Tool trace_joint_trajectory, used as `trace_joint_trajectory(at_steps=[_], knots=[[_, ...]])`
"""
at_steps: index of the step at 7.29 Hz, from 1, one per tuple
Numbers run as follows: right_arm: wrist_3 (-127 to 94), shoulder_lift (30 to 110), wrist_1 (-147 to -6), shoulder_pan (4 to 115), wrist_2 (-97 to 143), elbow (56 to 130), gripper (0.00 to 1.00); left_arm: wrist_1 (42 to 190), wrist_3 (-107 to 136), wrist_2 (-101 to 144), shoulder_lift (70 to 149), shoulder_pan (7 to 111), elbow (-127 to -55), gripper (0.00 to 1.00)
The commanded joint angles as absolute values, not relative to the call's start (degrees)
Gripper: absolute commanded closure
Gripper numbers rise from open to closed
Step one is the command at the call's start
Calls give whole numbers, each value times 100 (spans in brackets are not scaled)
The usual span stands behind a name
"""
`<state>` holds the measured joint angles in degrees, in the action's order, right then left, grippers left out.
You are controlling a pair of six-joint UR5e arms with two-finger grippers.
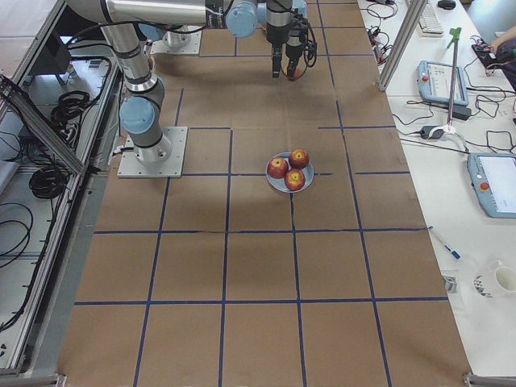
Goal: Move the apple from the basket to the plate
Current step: 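Lift the apple with the left gripper and set it on the table center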
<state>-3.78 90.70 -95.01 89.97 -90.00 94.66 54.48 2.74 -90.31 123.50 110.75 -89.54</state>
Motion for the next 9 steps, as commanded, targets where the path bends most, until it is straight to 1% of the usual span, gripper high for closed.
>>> trace_joint_trajectory(at_steps=[1,5,6,7,8,9], knots=[[-378,9070,-9501,8991,-9000,9466,0,5449,299,-9053,12401,11118,-9114,65],[-378,9070,-9492,9000,-9000,9466,0,5458,308,-9018,12498,11145,-9035,61],[-378,9070,-9492,8991,-8991,9466,0,5449,308,-9018,12498,11145,-9079,53],[-378,9070,-9492,8991,-8991,9466,0,5449,316,-9018,12498,11145,-9070,50],[-378,9070,-9492,8983,-9000,9457,0,5441,316,-9018,12507,11145,-9070,16],[-378,9070,-9483,8991,-9009,9457,0,5440,316,-9018,12498,11153,-9070,1]])
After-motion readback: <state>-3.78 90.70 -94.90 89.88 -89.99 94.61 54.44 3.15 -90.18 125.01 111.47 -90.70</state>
